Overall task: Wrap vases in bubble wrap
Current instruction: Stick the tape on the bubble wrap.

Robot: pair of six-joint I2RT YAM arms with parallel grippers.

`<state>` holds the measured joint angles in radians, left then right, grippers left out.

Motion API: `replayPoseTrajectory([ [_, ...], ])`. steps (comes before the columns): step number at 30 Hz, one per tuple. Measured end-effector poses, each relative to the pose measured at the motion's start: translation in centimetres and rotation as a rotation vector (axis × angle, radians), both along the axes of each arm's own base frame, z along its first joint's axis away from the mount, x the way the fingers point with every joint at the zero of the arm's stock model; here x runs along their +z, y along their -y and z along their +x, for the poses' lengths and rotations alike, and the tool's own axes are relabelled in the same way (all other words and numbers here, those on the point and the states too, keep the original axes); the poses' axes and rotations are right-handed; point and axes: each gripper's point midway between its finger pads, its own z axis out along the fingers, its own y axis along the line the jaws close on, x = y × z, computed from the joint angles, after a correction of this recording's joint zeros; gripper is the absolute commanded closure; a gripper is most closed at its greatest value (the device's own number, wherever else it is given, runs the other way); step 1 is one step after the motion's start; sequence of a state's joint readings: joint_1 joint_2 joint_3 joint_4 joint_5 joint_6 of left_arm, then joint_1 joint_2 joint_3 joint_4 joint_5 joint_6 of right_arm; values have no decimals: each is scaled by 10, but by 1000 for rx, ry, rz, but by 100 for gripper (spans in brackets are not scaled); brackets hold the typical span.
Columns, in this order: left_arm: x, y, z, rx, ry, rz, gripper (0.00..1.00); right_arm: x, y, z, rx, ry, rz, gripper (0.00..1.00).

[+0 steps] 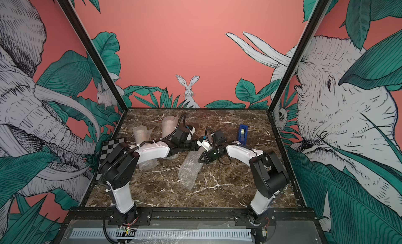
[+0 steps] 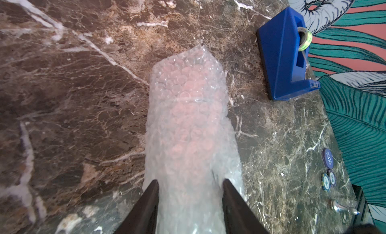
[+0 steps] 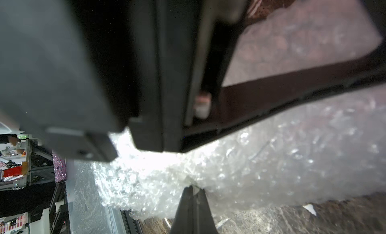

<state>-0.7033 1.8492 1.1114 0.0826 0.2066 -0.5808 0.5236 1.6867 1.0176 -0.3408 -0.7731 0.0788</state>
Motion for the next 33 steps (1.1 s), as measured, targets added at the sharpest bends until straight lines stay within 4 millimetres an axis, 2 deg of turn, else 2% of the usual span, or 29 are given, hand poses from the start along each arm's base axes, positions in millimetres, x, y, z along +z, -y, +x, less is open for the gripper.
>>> replayPoseTrajectory([
  [8, 0, 0, 0, 3, 0, -2, 51, 2, -3, 6, -57, -19, 14, 100],
  [11, 0, 0, 0, 3, 0, -2, 51, 3, -3, 6, -80, -13, 6, 95],
  [21, 0, 0, 1, 5, 1, -1, 51, 15, -1, 8, -144, 43, 7, 90],
  [33, 0, 0, 0, 6, 2, -2, 50, 18, -12, 11, -153, 92, 5, 84],
])
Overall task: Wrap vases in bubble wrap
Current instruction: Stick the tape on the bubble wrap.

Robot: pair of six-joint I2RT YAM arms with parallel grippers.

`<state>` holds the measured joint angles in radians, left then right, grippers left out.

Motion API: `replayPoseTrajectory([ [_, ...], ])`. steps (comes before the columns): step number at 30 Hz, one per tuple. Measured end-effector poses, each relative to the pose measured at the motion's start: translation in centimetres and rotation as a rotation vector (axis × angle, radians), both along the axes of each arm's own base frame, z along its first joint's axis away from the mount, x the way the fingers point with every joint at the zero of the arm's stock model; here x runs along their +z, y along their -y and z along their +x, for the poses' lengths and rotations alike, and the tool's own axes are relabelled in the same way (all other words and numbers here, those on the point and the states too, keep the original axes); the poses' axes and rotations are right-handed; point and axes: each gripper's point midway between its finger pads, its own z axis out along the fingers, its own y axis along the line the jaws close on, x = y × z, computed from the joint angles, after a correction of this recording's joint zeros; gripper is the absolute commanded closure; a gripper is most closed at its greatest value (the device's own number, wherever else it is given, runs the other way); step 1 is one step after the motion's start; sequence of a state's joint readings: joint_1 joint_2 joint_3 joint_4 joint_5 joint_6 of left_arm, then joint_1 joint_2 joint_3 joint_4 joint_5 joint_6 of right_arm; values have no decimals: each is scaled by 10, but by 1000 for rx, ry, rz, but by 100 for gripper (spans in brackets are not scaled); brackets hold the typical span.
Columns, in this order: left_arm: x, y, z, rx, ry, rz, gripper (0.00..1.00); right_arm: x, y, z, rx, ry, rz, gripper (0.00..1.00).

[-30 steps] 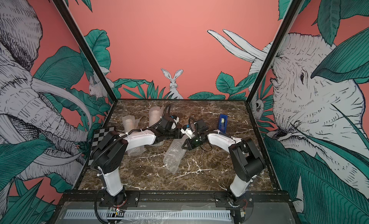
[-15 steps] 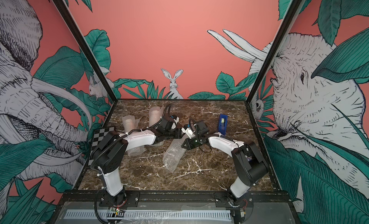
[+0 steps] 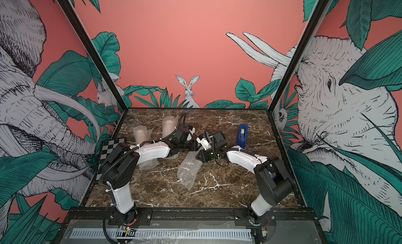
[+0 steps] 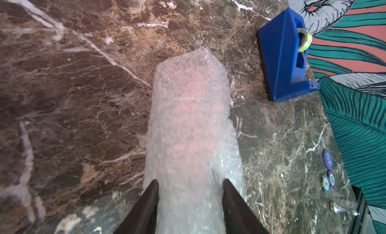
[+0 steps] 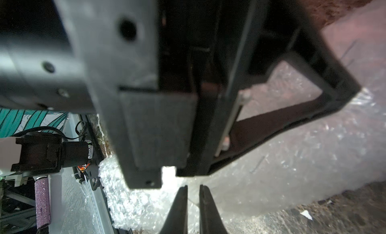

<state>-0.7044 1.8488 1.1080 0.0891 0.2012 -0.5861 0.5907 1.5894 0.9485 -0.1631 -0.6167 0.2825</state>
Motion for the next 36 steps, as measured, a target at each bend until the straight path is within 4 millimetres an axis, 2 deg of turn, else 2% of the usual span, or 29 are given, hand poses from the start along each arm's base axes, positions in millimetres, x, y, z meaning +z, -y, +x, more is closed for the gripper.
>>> replayPoseTrajectory([
  [9, 0, 0, 0, 1, 2, -2, 50, -3, 5, 6, -34, 22, -34, 77],
  [29, 0, 0, 0, 2, 3, -2, 50, -2, 10, 5, -83, 51, -75, 61],
  [36, 0, 0, 0, 2, 4, -1, 50, -7, 11, 4, -106, 40, -93, 60],
])
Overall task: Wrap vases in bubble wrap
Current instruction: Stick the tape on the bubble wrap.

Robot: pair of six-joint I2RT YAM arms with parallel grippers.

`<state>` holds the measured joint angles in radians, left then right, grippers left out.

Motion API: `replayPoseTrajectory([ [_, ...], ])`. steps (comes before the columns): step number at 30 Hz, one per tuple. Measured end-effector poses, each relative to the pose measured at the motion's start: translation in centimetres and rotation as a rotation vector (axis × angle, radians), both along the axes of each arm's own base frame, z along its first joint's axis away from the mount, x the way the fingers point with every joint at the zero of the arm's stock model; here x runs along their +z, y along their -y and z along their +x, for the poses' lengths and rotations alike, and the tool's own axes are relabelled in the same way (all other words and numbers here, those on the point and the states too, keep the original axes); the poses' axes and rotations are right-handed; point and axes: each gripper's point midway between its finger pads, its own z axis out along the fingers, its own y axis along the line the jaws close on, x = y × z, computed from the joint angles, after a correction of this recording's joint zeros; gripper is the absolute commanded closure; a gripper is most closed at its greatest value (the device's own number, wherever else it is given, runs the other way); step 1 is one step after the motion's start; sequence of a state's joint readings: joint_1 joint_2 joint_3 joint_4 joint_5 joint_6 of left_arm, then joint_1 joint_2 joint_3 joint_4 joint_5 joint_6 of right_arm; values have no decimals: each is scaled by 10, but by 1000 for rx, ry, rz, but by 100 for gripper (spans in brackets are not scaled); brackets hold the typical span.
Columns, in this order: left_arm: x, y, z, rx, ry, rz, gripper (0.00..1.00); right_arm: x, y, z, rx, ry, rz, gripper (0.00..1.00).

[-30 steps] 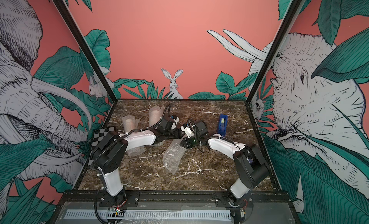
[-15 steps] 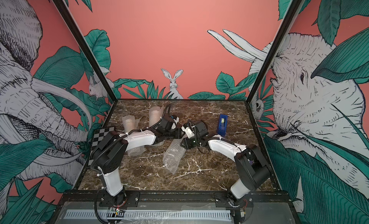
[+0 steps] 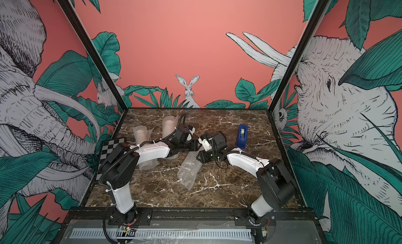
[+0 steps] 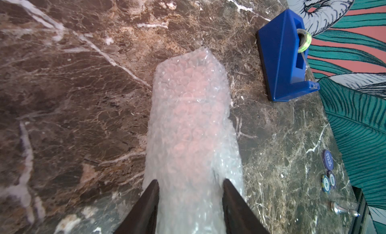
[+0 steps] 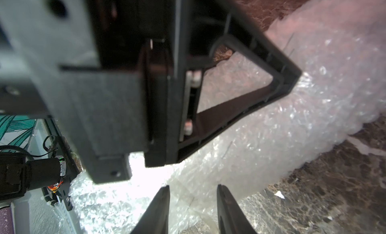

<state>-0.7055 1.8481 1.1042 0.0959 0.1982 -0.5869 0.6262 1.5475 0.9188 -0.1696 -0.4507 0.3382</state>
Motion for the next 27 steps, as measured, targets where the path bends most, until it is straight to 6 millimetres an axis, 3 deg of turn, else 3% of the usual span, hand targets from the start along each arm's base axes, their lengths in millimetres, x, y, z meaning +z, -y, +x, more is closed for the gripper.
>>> replayPoseTrajectory([
  [20, 0, -2, 1, 11, 8, 3, 50, -10, -9, 6, -87, -44, 12, 51],
  [27, 0, -2, 1, 12, 8, 4, 50, -11, -5, 8, -107, -31, -11, 38],
])
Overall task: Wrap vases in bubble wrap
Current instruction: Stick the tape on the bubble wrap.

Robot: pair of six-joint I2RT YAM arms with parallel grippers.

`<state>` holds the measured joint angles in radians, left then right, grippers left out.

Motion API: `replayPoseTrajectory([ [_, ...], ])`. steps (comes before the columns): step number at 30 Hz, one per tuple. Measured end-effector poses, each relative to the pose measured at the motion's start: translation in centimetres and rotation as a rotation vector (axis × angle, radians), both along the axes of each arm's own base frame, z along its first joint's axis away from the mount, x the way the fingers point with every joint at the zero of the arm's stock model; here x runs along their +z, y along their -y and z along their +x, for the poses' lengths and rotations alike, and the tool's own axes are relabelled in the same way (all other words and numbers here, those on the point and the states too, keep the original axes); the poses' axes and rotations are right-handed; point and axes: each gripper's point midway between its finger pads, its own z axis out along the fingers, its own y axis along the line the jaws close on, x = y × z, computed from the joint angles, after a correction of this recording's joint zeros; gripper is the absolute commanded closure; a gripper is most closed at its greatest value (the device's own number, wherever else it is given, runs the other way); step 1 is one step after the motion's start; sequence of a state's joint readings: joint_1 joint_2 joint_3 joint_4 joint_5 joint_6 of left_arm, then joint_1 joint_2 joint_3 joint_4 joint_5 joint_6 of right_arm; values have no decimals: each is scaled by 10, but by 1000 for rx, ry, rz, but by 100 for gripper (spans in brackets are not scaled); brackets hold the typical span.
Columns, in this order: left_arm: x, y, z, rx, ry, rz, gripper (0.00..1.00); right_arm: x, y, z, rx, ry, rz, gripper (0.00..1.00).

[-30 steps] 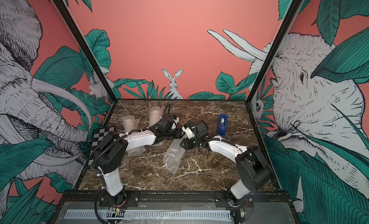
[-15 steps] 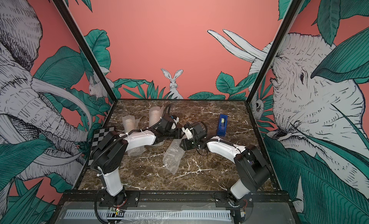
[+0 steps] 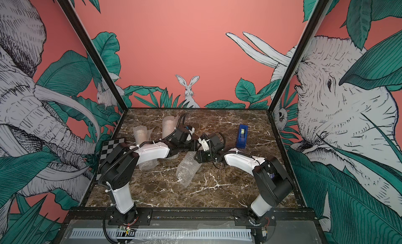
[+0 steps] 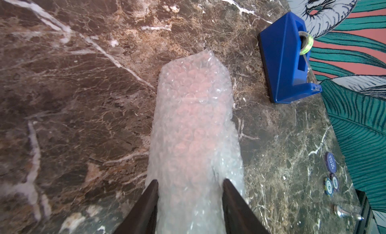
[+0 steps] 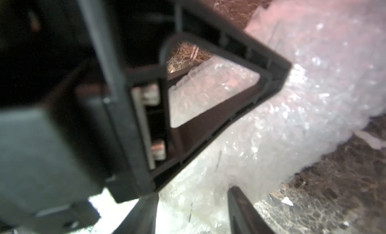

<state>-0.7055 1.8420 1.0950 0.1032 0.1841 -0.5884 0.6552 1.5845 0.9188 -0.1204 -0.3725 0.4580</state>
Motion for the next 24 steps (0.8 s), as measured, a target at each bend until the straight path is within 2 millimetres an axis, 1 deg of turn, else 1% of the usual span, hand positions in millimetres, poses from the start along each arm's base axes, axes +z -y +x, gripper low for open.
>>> replayPoseTrajectory([
  [2, 0, 0, 0, -1, 0, 0, 50, 1, 2, 0, -8, 11, -9, 35],
  [6, 0, 0, 0, -2, 0, -1, 50, 4, 5, -1, -15, 24, -12, 33],
  [13, 0, 0, -1, -2, -1, -1, 50, 7, 11, -5, -29, 38, -8, 36],
  [18, 0, 0, -1, 0, -3, -2, 50, 8, 14, -6, -38, 54, -6, 35],
  [21, 0, 0, -1, 0, -3, -2, 50, 3, 18, -6, -55, 50, -21, 42],
  [24, 0, 0, -1, 0, -3, -2, 50, -1, 22, -5, -75, 52, -37, 46],
])
